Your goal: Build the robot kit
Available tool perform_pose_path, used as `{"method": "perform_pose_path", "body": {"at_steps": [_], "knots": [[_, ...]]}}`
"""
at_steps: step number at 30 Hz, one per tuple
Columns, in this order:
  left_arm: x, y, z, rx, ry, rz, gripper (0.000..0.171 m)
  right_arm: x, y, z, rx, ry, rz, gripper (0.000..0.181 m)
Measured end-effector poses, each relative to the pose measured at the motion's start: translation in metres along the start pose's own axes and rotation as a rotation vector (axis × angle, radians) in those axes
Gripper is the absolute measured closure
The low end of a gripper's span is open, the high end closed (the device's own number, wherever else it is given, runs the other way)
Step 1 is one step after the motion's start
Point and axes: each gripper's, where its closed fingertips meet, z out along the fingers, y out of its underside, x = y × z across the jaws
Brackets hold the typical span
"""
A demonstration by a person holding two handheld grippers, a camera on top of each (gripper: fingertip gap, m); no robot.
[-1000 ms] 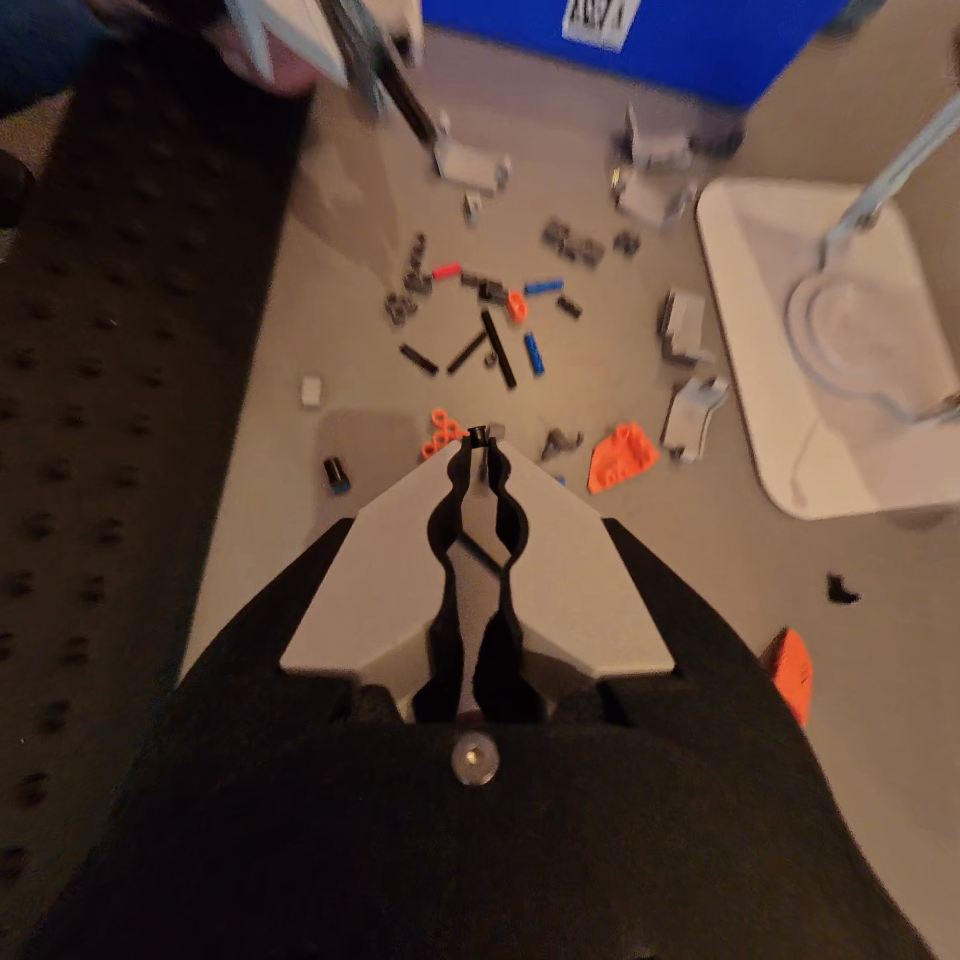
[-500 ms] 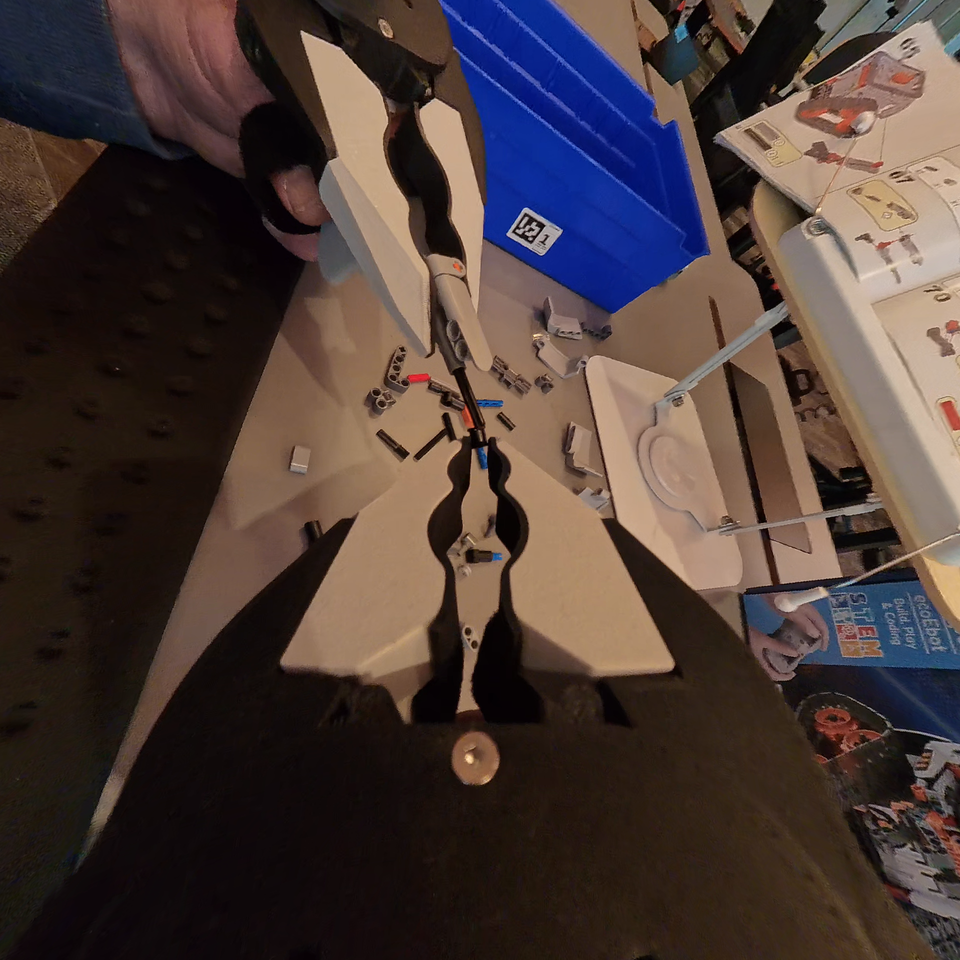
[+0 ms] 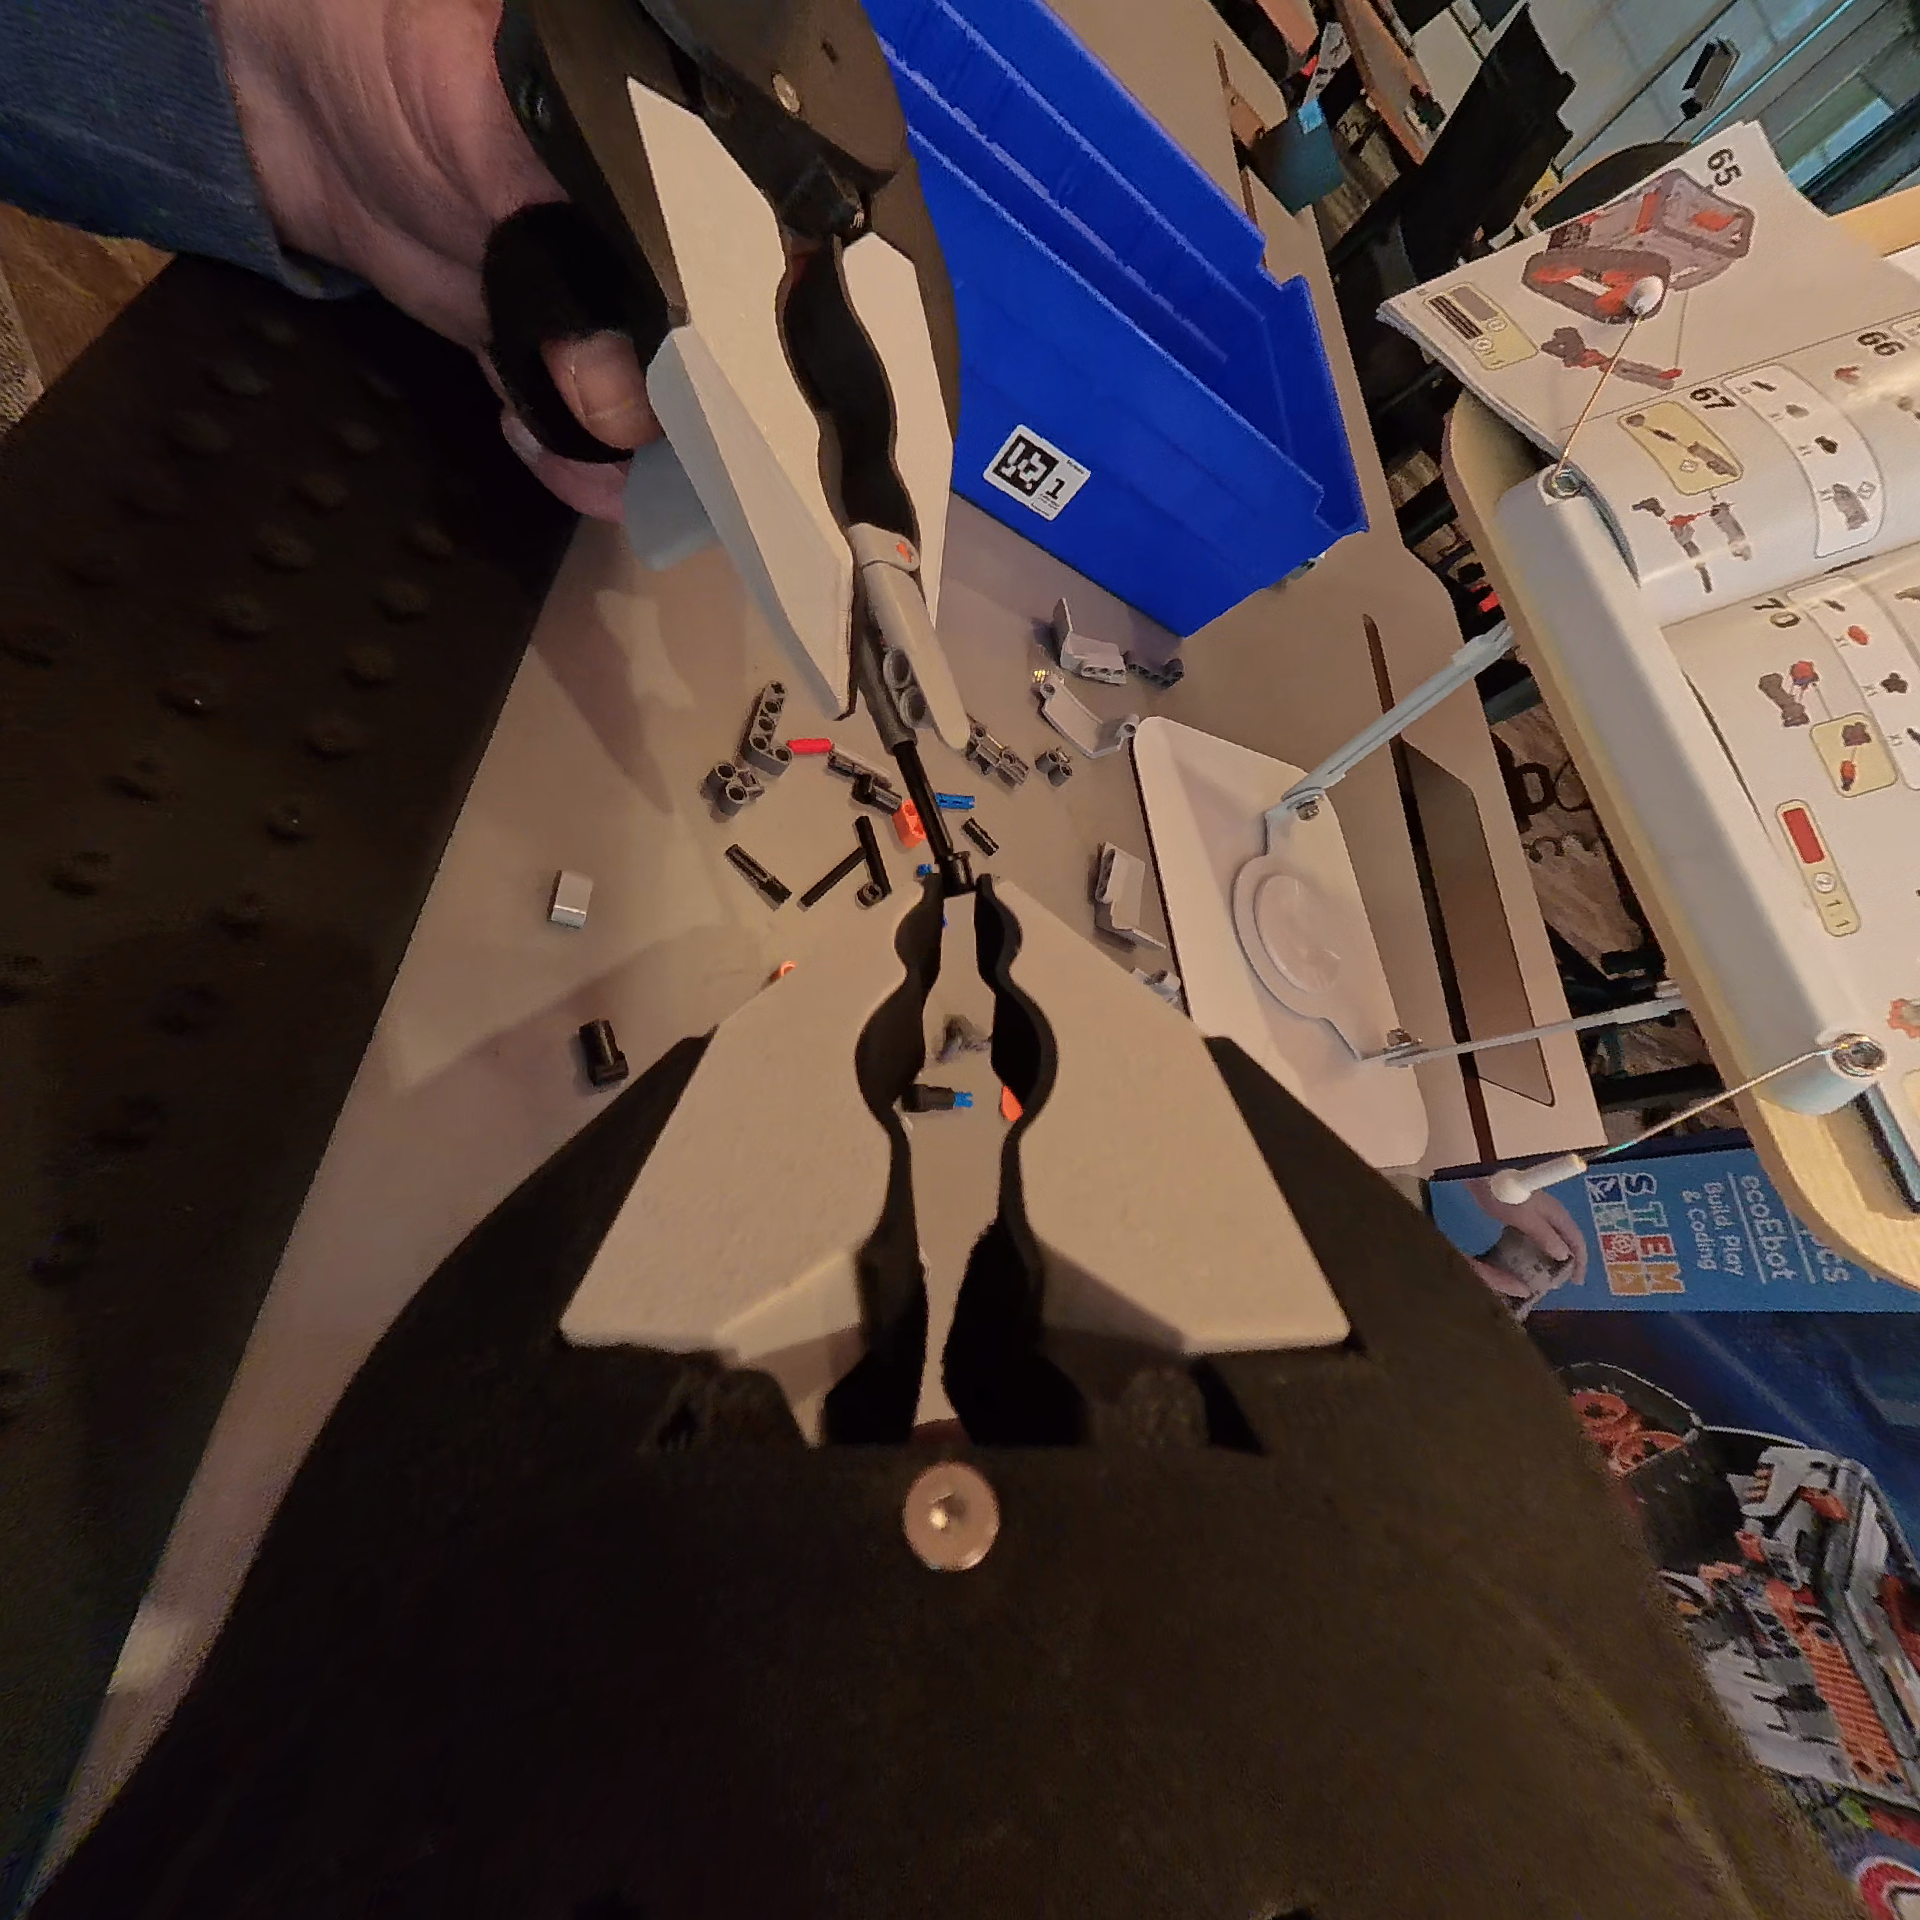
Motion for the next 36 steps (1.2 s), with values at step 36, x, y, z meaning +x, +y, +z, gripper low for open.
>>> {"method": "perform_pose_path", "body": {"at_steps": [36], "knots": [[0.006, 0.005, 0.004, -0.031, 0.074, -0.020, 0.159, -0.012, -0.003, 0.002, 0.018, 0.069, -0.246, 0.179]]}}
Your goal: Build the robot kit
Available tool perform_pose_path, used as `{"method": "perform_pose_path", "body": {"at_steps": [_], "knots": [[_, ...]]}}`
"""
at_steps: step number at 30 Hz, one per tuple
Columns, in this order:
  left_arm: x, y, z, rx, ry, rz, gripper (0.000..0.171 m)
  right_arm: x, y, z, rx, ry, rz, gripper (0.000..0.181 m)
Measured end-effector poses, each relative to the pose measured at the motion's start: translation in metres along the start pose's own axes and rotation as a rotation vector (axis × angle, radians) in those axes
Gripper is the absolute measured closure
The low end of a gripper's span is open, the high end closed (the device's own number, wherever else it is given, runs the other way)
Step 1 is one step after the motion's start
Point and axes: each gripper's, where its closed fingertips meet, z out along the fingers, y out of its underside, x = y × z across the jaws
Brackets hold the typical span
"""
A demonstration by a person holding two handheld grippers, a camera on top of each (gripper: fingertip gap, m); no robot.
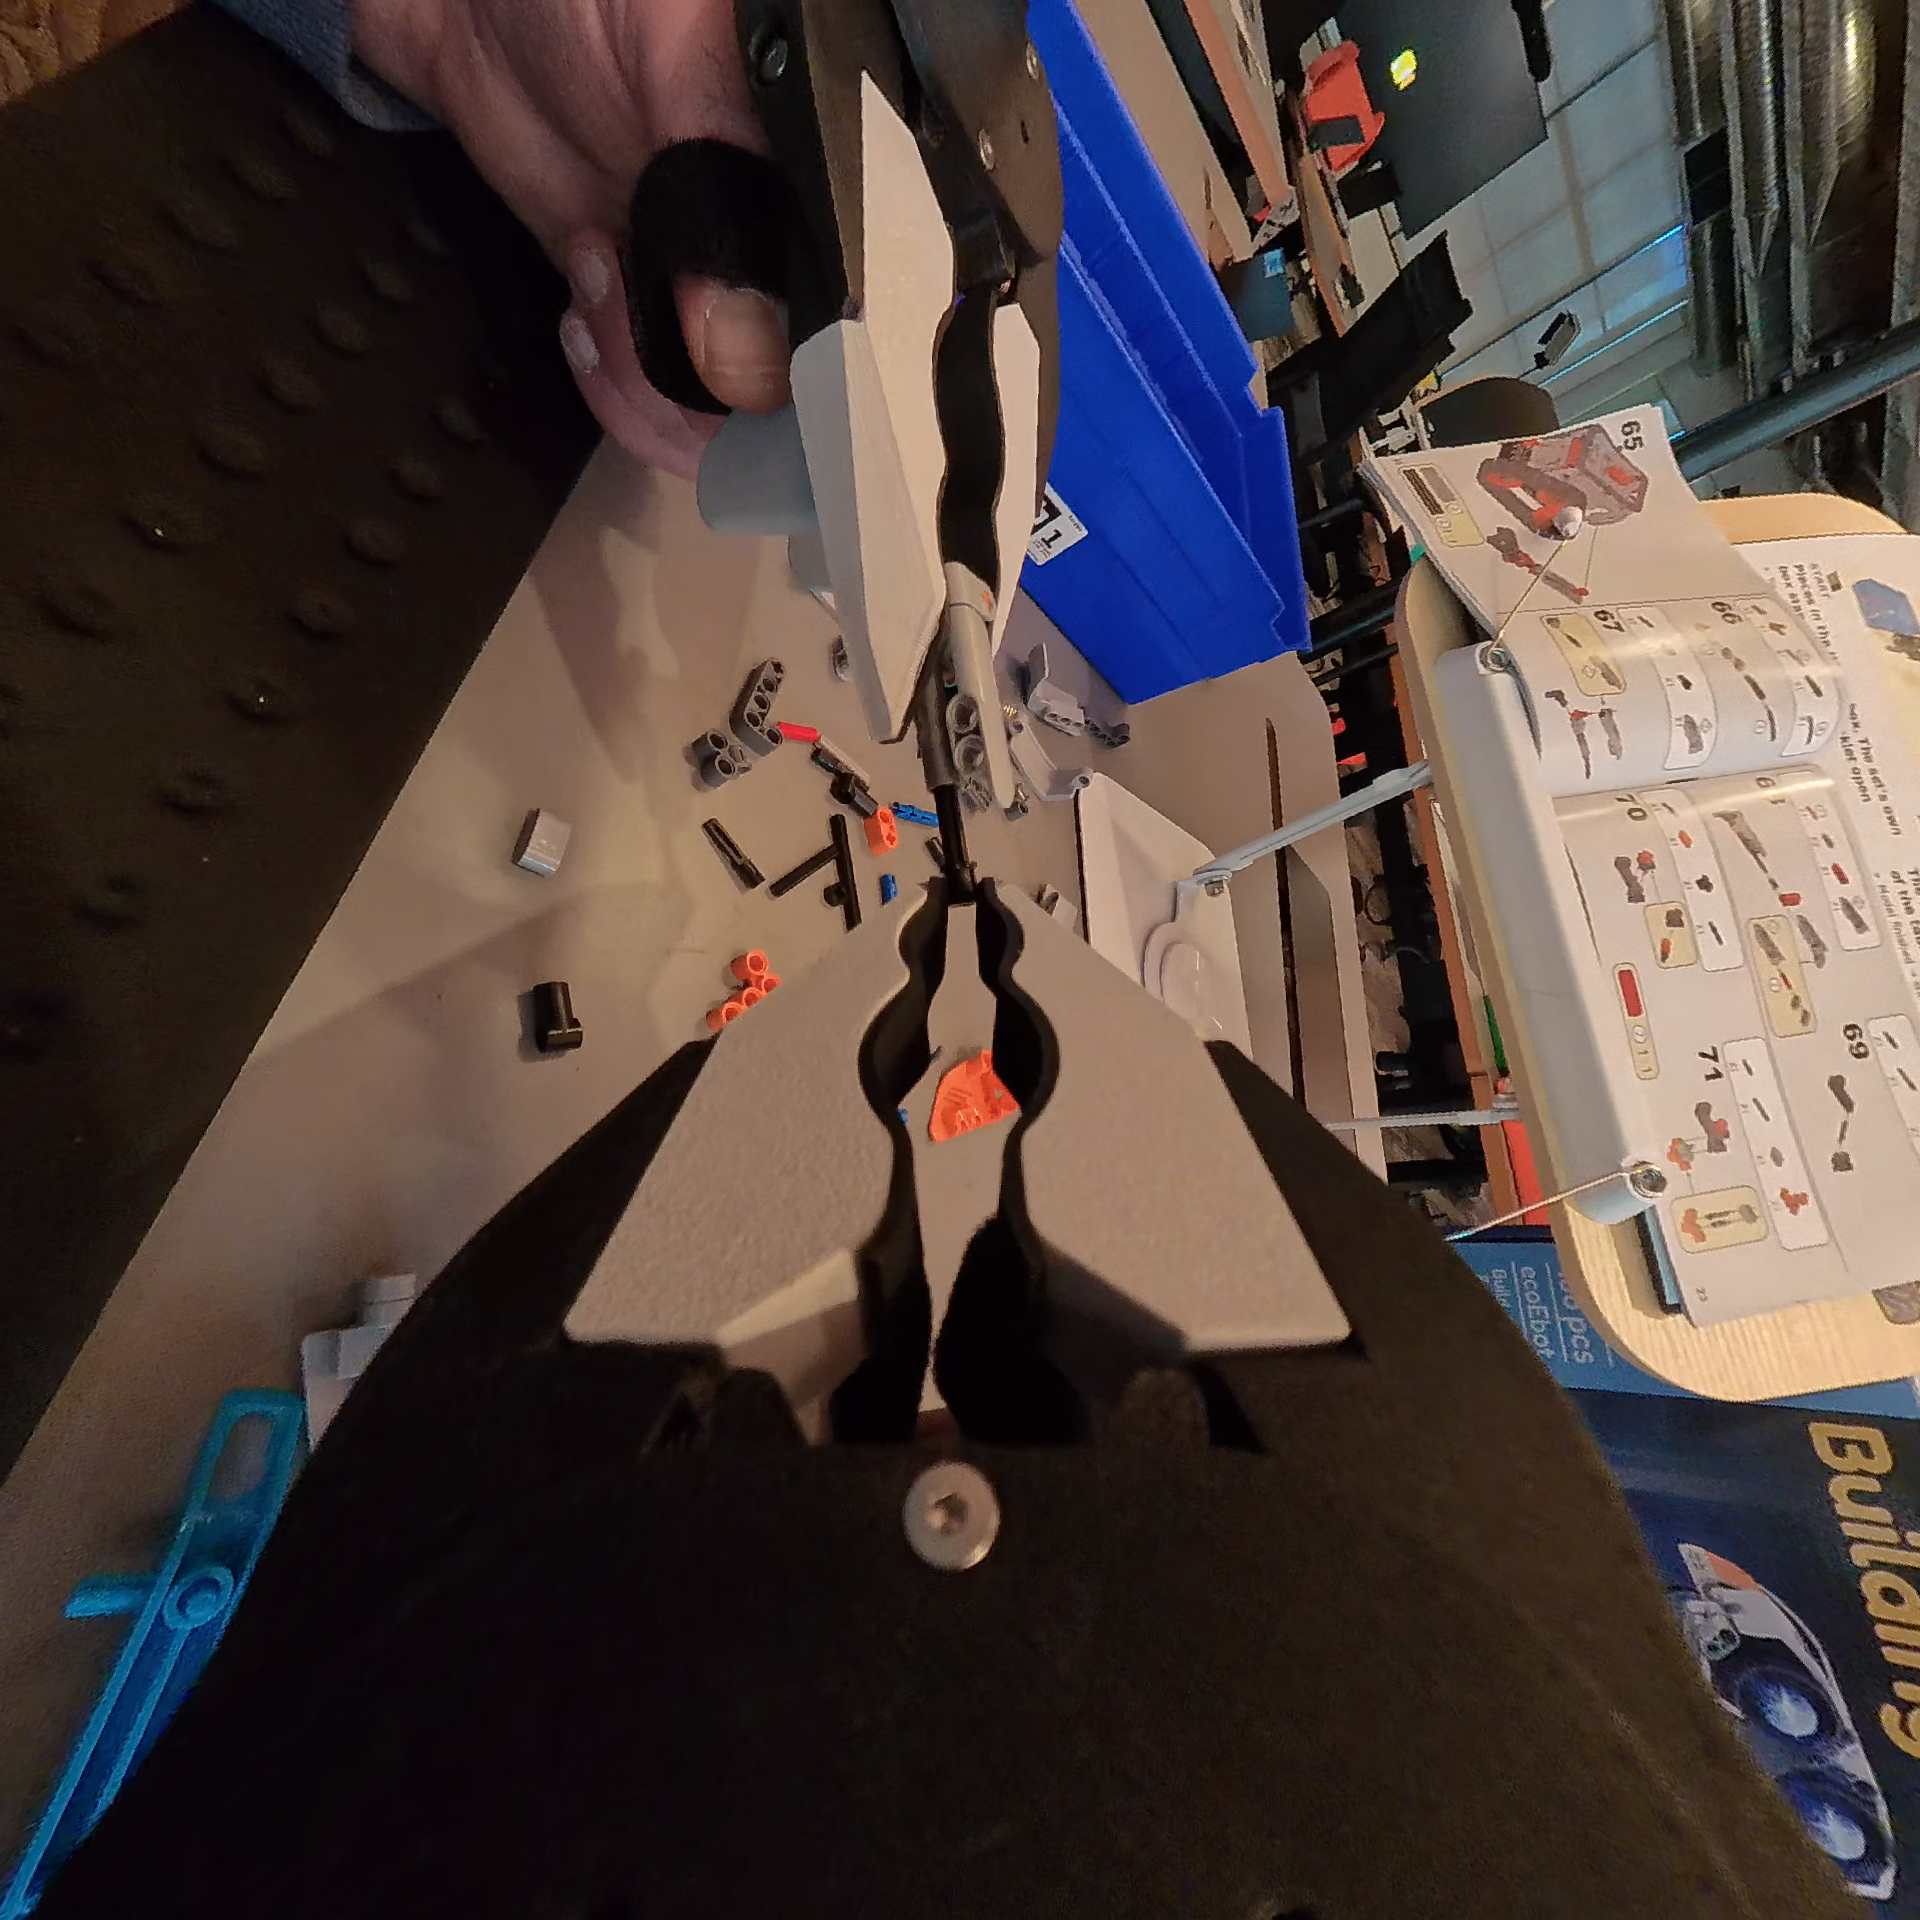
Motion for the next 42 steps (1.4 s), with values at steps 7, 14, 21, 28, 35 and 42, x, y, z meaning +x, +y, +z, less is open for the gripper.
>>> {"method": "perform_pose_path", "body": {"at_steps": [7, 14, 21, 28, 35, 42], "knots": [[0.006, 0.005, 0.005, -0.033, 0.024, 0.024, 0.158, -0.011, -0.009, 0.003, 0.035, -0.051, 0.001, 0.180], [0.006, 0.005, 0.005, -0.028, 0.040, 0.003, 0.158, -0.010, -0.011, 0.003, 0.062, -0.079, 0.082, 0.180], [0.005, -0.001, 0.005, 0.003, 0.056, -0.028, 0.158, -0.002, -0.011, -0.003, 0.096, -0.125, 0.196, 0.177], [0.007, -0.002, 0.006, 0.009, 0.068, -0.031, 0.158, -0.005, -0.004, -0.006, 0.053, -0.134, 0.179, 0.180], [0.009, -0.007, 0.007, 0.034, 0.061, 0.010, 0.158, -0.010, -0.002, -0.007, 0.045, -0.151, 0.175, 0.181], [0.009, -0.008, 0.013, 0.036, 0.048, 0.050, 0.157, -0.010, 0.002, -0.010, 0.036, -0.152, 0.176, 0.181]]}}
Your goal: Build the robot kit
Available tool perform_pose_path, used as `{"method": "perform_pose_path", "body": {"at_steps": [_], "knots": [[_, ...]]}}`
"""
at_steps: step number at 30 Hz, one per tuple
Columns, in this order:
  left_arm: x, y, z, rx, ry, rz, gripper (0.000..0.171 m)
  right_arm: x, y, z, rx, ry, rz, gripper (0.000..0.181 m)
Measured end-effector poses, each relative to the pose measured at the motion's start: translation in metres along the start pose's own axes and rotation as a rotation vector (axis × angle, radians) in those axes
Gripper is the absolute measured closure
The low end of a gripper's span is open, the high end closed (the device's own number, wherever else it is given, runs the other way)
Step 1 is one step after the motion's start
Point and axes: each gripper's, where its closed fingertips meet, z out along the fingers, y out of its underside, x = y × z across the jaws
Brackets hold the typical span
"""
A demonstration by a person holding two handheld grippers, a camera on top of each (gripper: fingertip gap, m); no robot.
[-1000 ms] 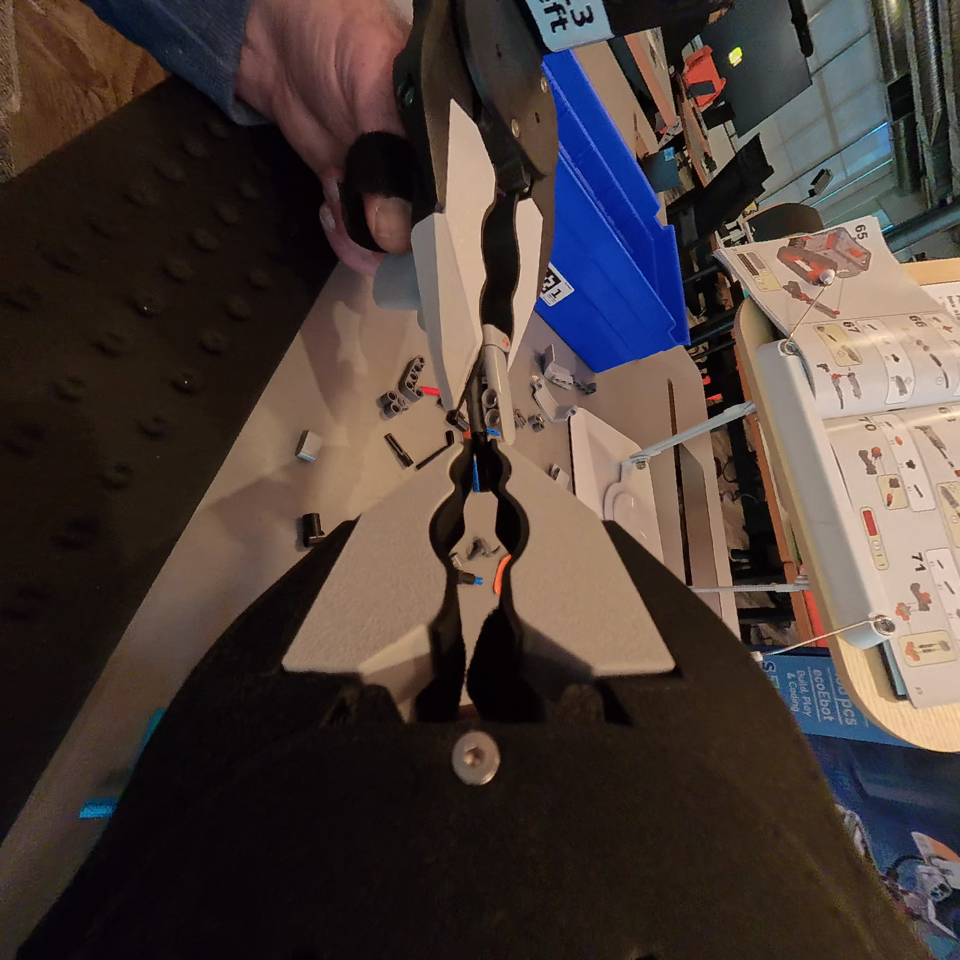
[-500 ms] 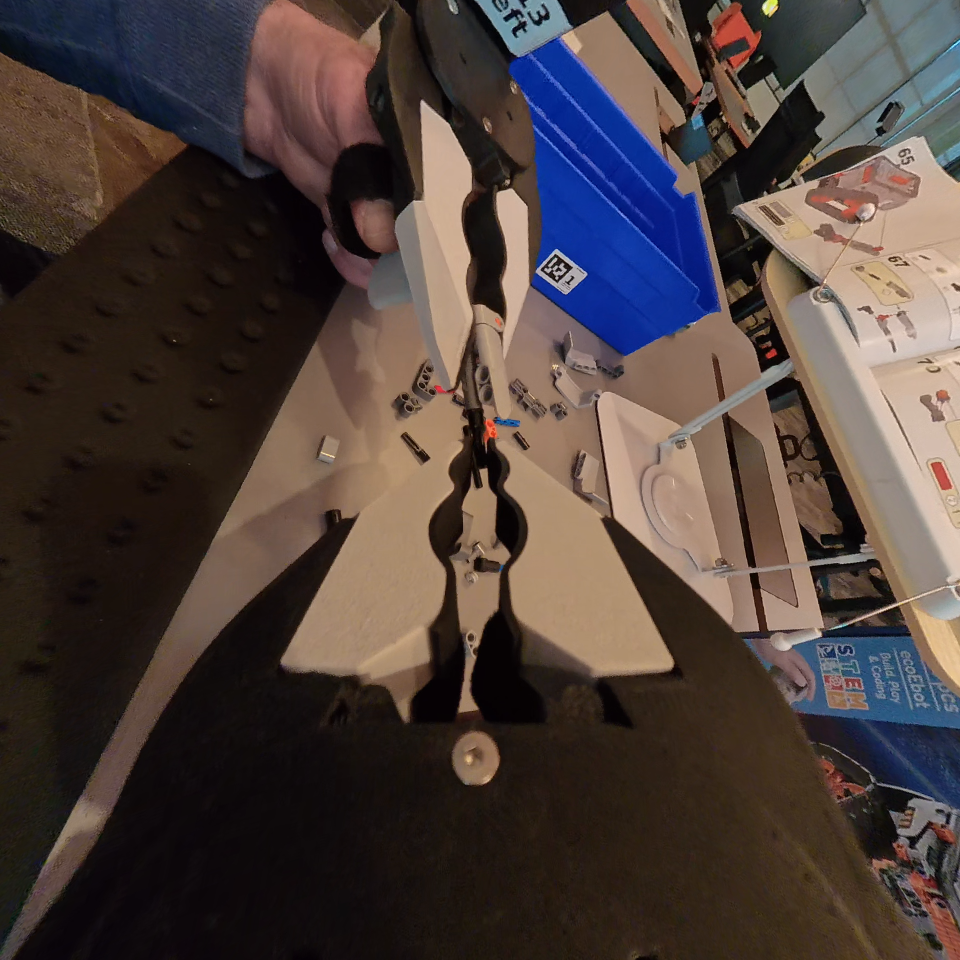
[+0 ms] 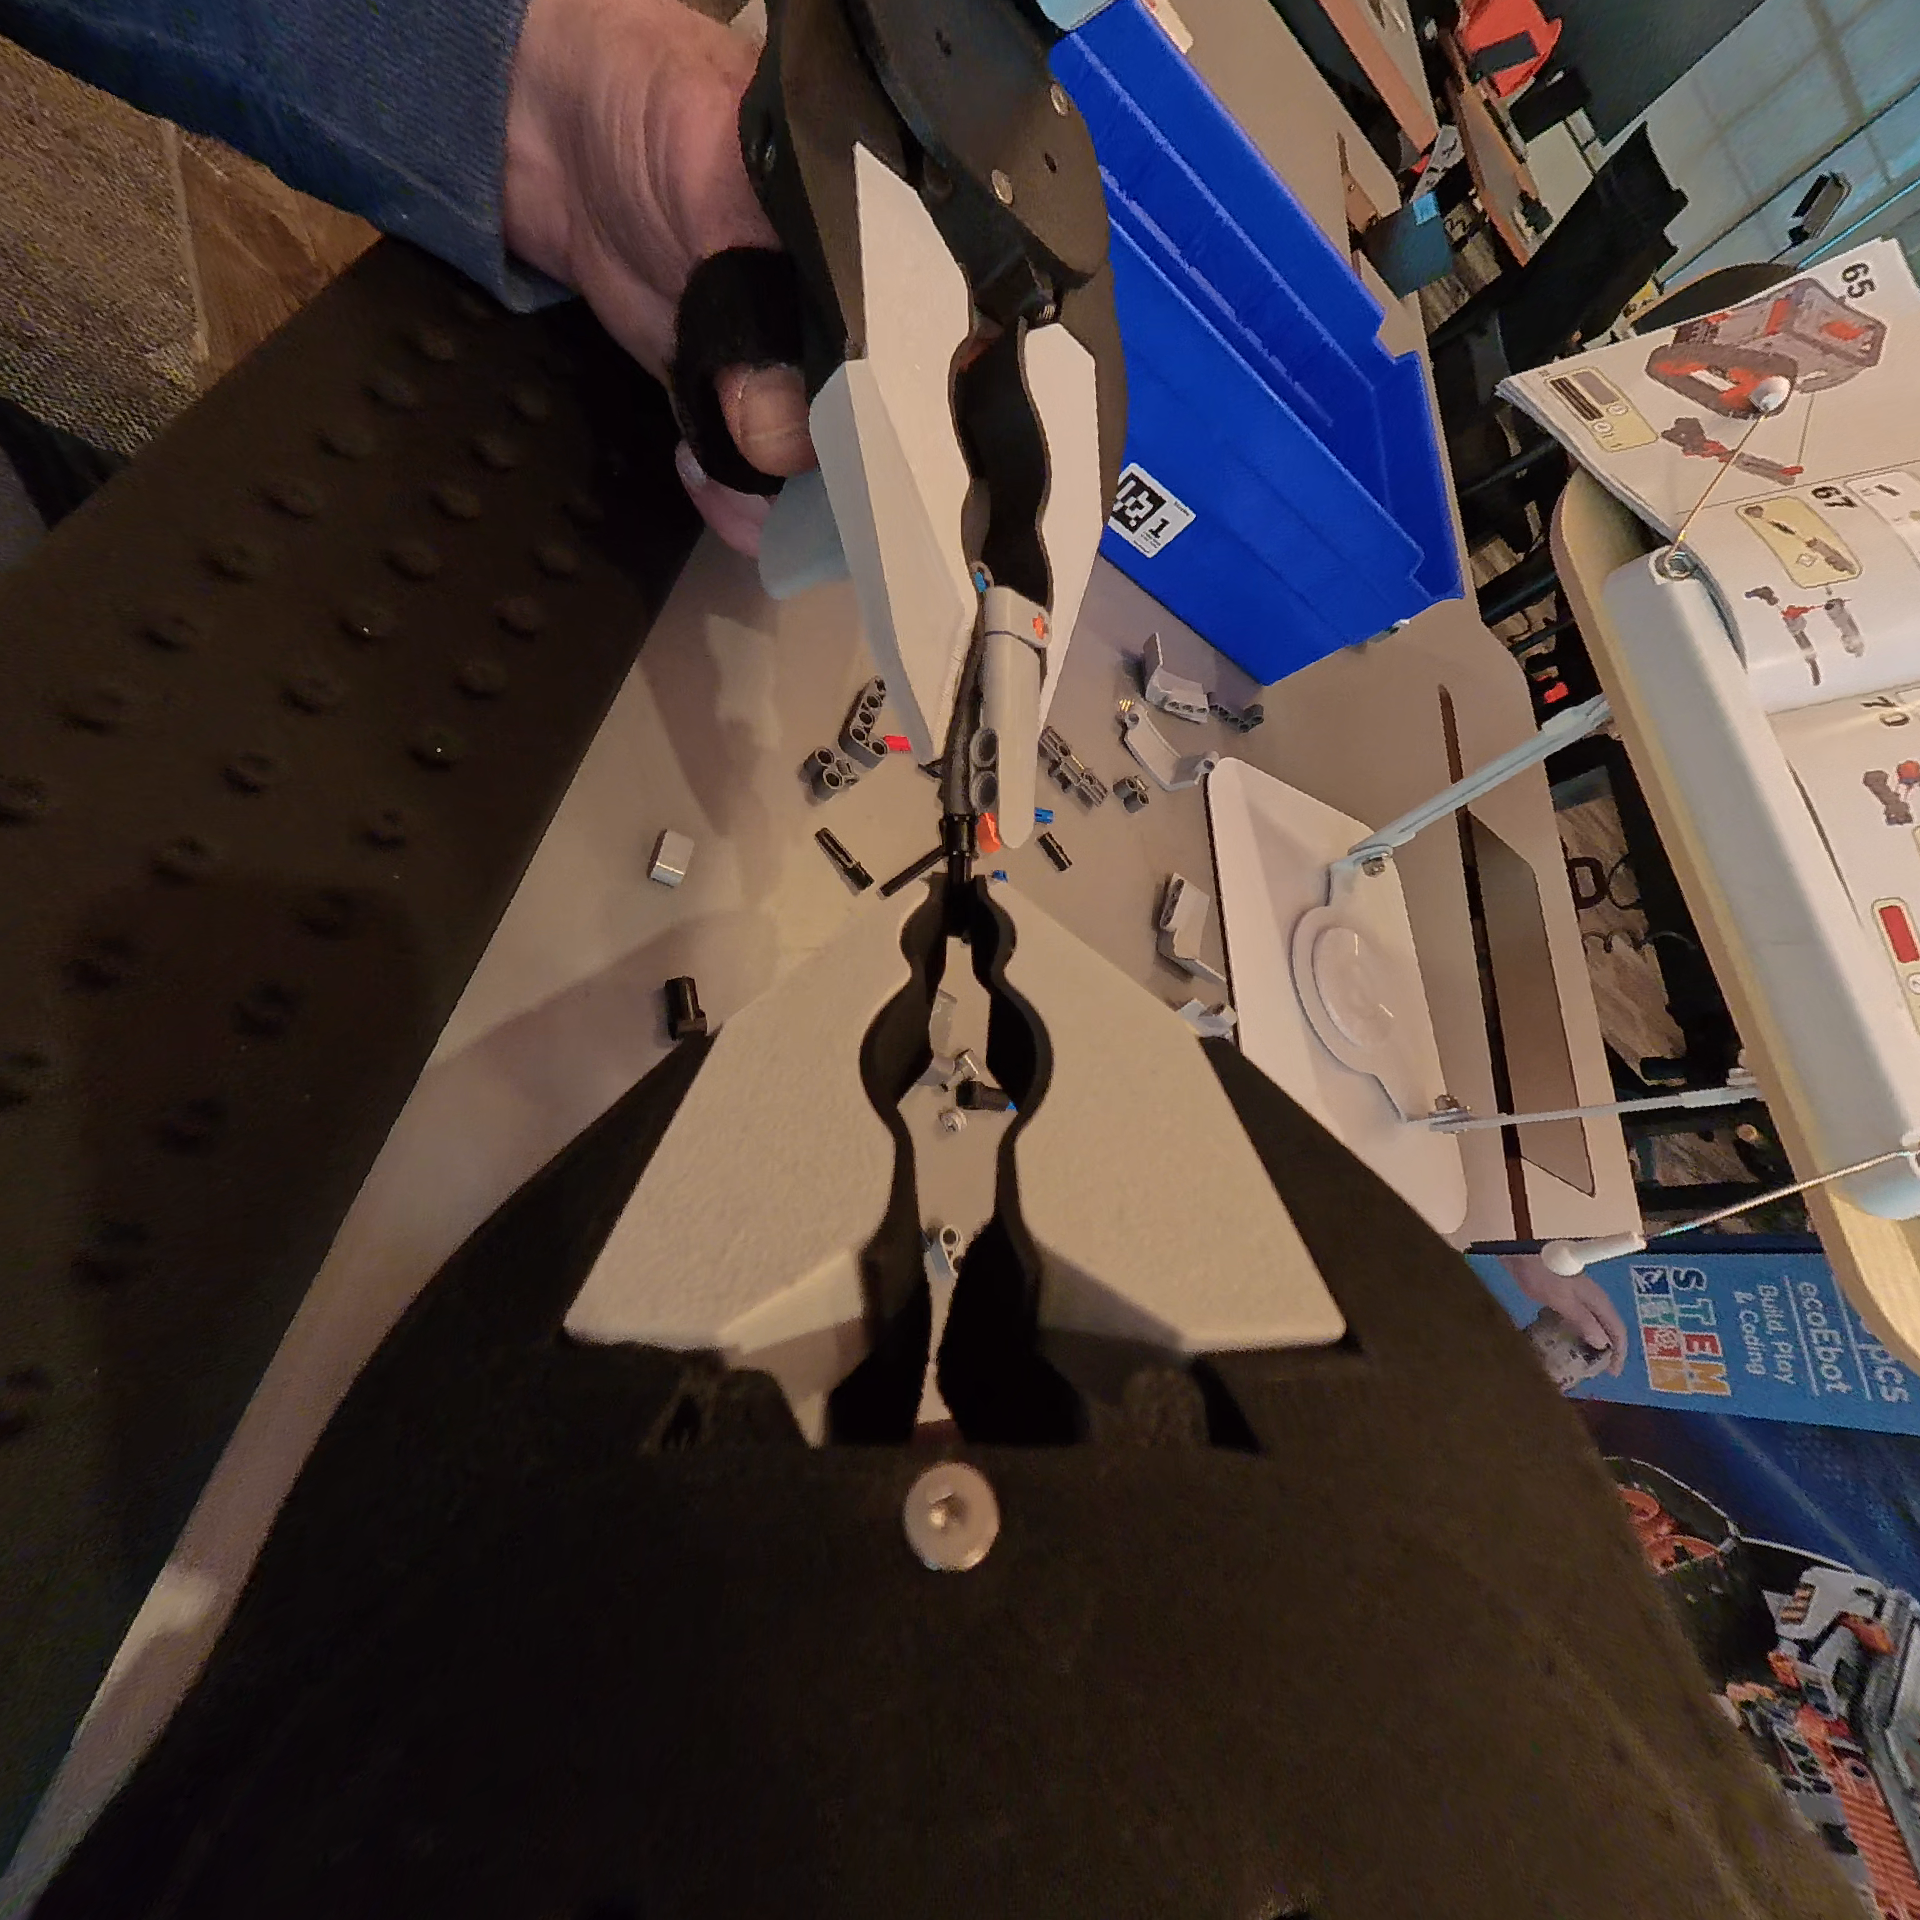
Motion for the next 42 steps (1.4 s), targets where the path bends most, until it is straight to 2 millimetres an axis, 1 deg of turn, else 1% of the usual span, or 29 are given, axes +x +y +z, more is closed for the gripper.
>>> {"method": "perform_pose_path", "body": {"at_steps": [10, 24, 34, 42], "knots": [[0.000, -0.004, 0.006, 0.021, -0.001, -0.002, 0.158, 0.002, 0.004, -0.003, 0.002, 0.011, -0.002, 0.181], [-0.002, -0.005, 0.016, 0.016, -0.017, 0.009, 0.158, 0.005, 0.012, -0.010, 0.033, 0.010, 0.067, 0.180], [-0.012, -0.009, 0.008, 0.046, -0.062, -0.001, 0.158, 0.012, 0.020, -0.019, 0.026, 0.031, 0.112, 0.177], [-0.018, -0.008, 0.007, 0.045, -0.088, -0.006, 0.158, 0.015, 0.028, -0.027, 0.022, 0.042, 0.134, 0.177]]}}
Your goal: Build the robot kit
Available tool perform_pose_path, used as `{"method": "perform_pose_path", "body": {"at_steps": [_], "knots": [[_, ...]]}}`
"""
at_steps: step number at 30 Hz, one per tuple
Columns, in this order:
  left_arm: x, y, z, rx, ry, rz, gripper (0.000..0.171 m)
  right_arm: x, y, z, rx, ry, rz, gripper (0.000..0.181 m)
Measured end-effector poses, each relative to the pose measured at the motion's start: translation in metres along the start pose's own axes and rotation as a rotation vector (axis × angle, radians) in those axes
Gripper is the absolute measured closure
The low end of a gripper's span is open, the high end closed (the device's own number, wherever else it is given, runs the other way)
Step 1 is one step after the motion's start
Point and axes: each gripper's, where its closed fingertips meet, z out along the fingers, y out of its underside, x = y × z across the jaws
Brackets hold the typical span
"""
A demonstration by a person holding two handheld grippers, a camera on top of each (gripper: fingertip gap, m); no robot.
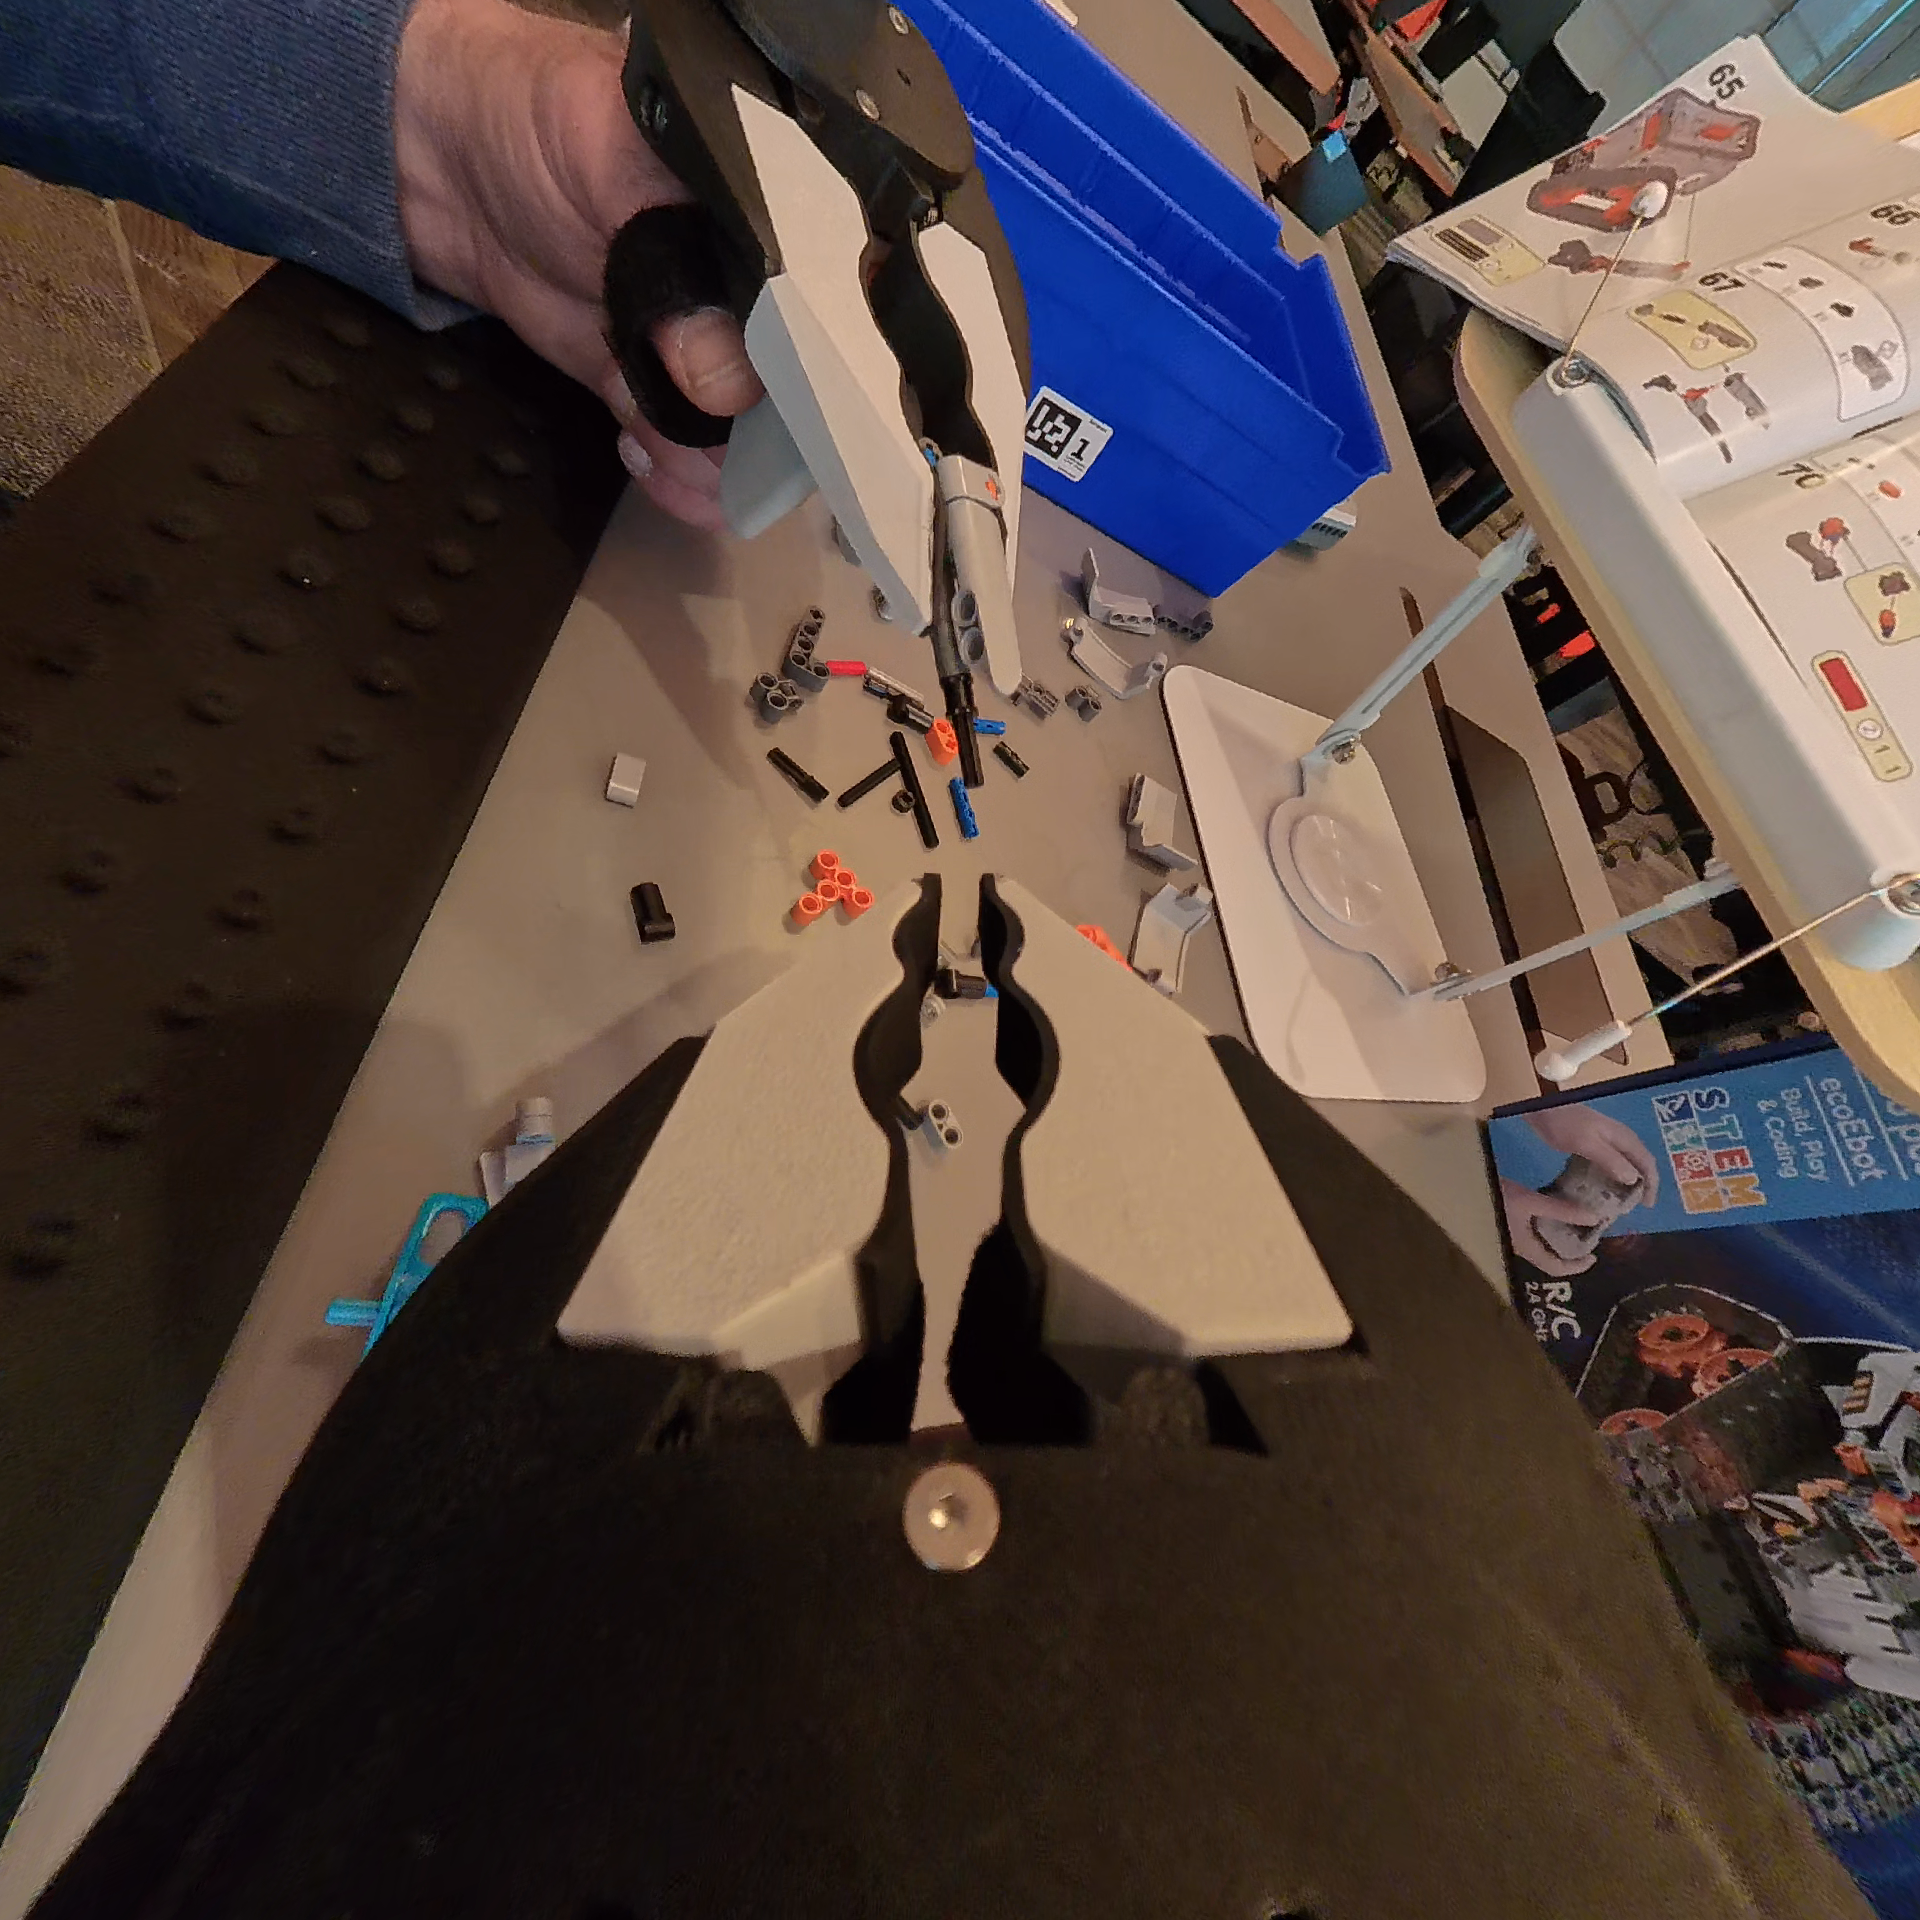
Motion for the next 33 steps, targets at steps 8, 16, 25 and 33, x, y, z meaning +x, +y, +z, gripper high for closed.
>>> {"method": "perform_pose_path", "body": {"at_steps": [8, 16, 25, 33], "knots": [[-0.010, -0.006, -0.011, 0.026, -0.062, 0.018, 0.158, 0.011, 0.010, -0.006, -0.028, 0.030, 0.061, 0.175], [-0.039, -0.011, -0.060, 0.038, -0.269, 0.090, 0.158, 0.006, 0.022, 0.017, -0.103, -0.023, 0.218, 0.166], [-0.050, -0.005, -0.094, 0.045, -0.385, 0.136, 0.158, -0.003, 0.030, 0.048, -0.212, -0.181, 0.325, 0.162], [-0.048, -0.005, -0.112, 0.080, -0.425, 0.154, 0.158, -0.009, 0.019, 0.075, -0.266, -0.219, 0.262, 0.162]]}}
